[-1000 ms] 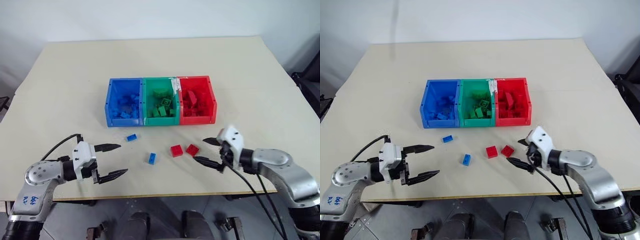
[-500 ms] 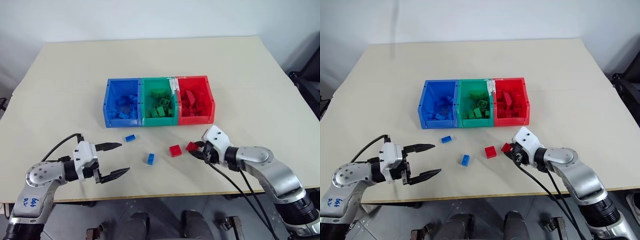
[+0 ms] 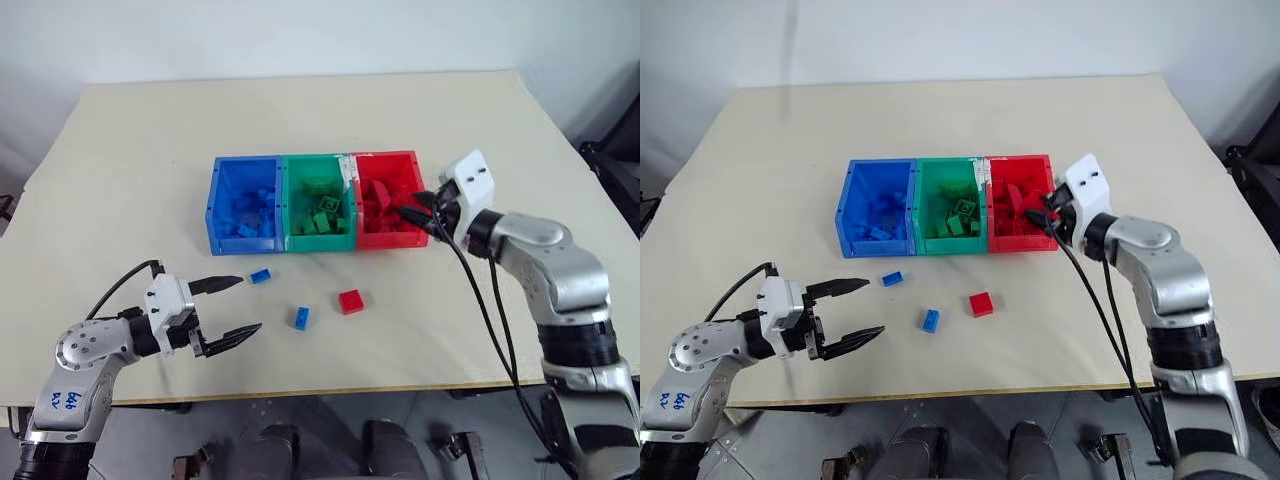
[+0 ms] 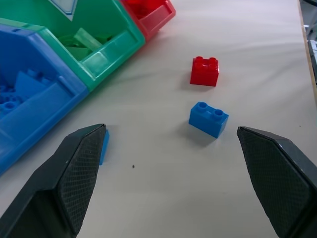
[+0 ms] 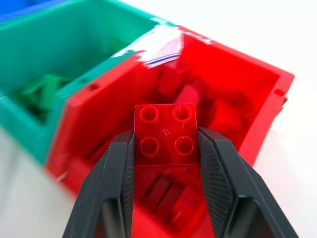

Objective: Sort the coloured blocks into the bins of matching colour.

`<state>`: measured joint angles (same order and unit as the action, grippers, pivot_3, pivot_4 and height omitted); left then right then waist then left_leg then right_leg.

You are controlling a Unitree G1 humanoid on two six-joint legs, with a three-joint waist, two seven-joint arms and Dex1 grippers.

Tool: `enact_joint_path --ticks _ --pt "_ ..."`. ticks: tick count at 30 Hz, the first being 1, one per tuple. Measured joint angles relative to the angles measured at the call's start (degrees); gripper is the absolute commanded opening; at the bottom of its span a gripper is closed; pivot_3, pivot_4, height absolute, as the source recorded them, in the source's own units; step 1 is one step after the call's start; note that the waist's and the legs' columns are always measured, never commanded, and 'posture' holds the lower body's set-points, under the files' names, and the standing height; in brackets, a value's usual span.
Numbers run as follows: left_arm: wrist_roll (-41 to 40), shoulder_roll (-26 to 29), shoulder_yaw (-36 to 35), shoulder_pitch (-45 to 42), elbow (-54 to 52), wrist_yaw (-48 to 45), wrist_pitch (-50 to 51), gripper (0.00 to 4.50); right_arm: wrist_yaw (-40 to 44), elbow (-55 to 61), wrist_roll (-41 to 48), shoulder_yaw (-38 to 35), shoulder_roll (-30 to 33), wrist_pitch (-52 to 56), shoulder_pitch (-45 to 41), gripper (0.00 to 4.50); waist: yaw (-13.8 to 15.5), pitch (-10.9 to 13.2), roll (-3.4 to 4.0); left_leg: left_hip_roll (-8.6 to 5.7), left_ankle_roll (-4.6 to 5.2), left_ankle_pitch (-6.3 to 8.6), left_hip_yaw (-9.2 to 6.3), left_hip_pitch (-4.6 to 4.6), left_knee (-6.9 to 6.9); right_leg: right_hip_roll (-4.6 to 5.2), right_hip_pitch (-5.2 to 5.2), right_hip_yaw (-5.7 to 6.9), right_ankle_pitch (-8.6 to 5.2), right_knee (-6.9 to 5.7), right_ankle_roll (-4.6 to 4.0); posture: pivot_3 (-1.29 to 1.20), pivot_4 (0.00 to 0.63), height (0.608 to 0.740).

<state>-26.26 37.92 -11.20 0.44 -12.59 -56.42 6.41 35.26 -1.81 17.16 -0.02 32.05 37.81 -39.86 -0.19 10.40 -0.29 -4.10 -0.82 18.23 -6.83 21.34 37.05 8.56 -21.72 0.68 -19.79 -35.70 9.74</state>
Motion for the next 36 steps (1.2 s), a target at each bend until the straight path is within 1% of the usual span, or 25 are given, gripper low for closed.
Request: enact_joint_path --ticks 3,5,6,10,11,14,17,19,21,24,28,31,36 --pt "-0.6 -0.3 -0.3 0.1 -0.1 0.9 0.4 4.5 0.5 -2.7 -0.7 0.0 -0.4 -2.6 -0.2 3.46 -0.1 0.0 0.0 0.0 0.01 0.01 0.01 0.02 -0.01 0.0 -0.01 0.0 0.0 -0.07 0.0 0.0 0.15 0.74" --pt "-0.8 -0.3 -0.9 0.4 -0.3 1.3 0.6 4.5 1.6 -2.3 -0.5 -0.6 0.1 -4.0 0.6 4.18 -0.1 0.0 0.0 0.0 0.01 0.01 0.0 0.02 -0.03 0.0 -0.02 0.02 0.0 -0.06 0.0 0.0 0.15 0.74" --pt "-0.9 -0.3 -1.1 0.6 -0.3 1.4 0.7 4.5 2.5 -1.5 -0.3 -1.0 0.9 -4.6 1.8 4.46 0.0 0.0 0.0 0.0 0.01 0.01 -0.01 0.02 -0.03 0.0 -0.02 0.03 0.0 -0.06 0.0 0.0 0.15 0.74" --pt "-0.9 -0.2 -1.7 2.2 -0.1 0.8 0.7 4.5 9.7 4.3 2.4 -6.0 5.8 -11.1 13.2 4.46 0.5 0.0 0.0 -0.08 0.08 0.05 -0.16 0.16 0.01 0.04 0.03 0.14 0.0 0.04 0.01 0.0 0.15 0.74" --pt "-0.9 0.1 -1.7 2.3 0.0 0.3 0.5 4.5 13.0 5.1 3.4 -8.3 7.4 -14.3 17.1 4.46 0.6 0.0 0.0 -0.09 0.1 0.06 -0.16 0.17 0.02 0.04 0.06 0.15 0.0 0.07 0.01 0.0 0.15 0.74" --pt "-0.7 0.8 -1.9 2.0 1.2 -0.9 -0.3 4.5 21.6 6.2 6.5 -13.0 10.2 -21.9 24.0 4.46 0.3 0.0 0.0 -0.09 0.1 0.06 -0.05 0.13 0.09 0.01 0.12 0.15 0.02 0.09 0.04 0.0 0.15 0.74" --pt "-0.2 1.3 -2.0 0.8 3.4 -1.8 -1.8 4.5 31.1 4.0 6.3 -16.6 16.2 -31.0 32.1 4.46 0.2 0.0 0.0 -0.15 0.1 0.06 0.04 0.04 0.13 -0.02 0.17 0.13 0.02 0.15 0.04 0.0 0.15 0.74" --pt "0.4 1.4 -2.1 -0.1 4.9 -1.9 -2.7 4.5 36.4 0.9 4.6 -16.3 19.4 -36.6 34.2 4.46 -0.1 0.0 -0.01 -0.14 0.1 0.06 0.26 -0.12 0.13 -0.02 0.19 0.03 0.02 0.15 0.04 0.0 0.15 0.74" --pt "0.5 1.4 -1.7 -1.1 5.2 -2.3 -3.0 4.5 38.2 0.3 4.4 -15.3 19.4 -38.4 33.3 4.46 -0.7 0.0 -0.01 -0.07 0.06 0.04 0.32 -0.2 0.16 -0.04 0.19 0.0 0.02 0.08 0.04 0.0 0.15 0.74" --pt "0.3 1.4 -1.4 -2.1 5.2 -3.1 -3.1 4.5 39.0 1.7 4.6 -10.8 18.3 -37.2 29.4 4.46 -1.4 0.0 0.0 0.09 -0.02 -0.01 0.29 -0.22 0.16 -0.04 0.17 0.0 0.03 0.04 0.01 0.0 0.15 0.74" --pt "-0.6 1.4 -1.3 -1.9 4.7 -3.1 -2.0 4.5 39.0 5.1 4.5 -1.4 14.5 -31.6 22.2 4.46 -1.3 0.0 0.0 0.21 -0.02 -0.01 0.23 -0.18 0.15 -0.06 0.12 0.01 0.05 0.05 -0.02 0.0 0.15 0.74" --pt "-1.6 1.5 -1.8 -0.5 3.8 -3.3 -0.6 4.5 40.0 5.0 2.9 6.3 10.9 -27.9 15.1 4.46 -1.2 0.0 0.0 0.16 -0.02 -0.01 0.17 -0.12 0.15 -0.02 0.1 0.01 0.05 0.09 -0.02 0.0 0.15 0.74" --pt "-3.2 2.0 -3.3 2.9 1.3 -5.0 0.0 4.5 41.3 0.0 -2.5 16.3 4.3 -26.5 6.1 4.46 -1.2 0.0 -0.01 0.15 -0.05 0.01 0.05 -0.09 0.11 -0.03 0.09 0.06 0.04 0.1 -0.05 0.0 0.15 0.74"
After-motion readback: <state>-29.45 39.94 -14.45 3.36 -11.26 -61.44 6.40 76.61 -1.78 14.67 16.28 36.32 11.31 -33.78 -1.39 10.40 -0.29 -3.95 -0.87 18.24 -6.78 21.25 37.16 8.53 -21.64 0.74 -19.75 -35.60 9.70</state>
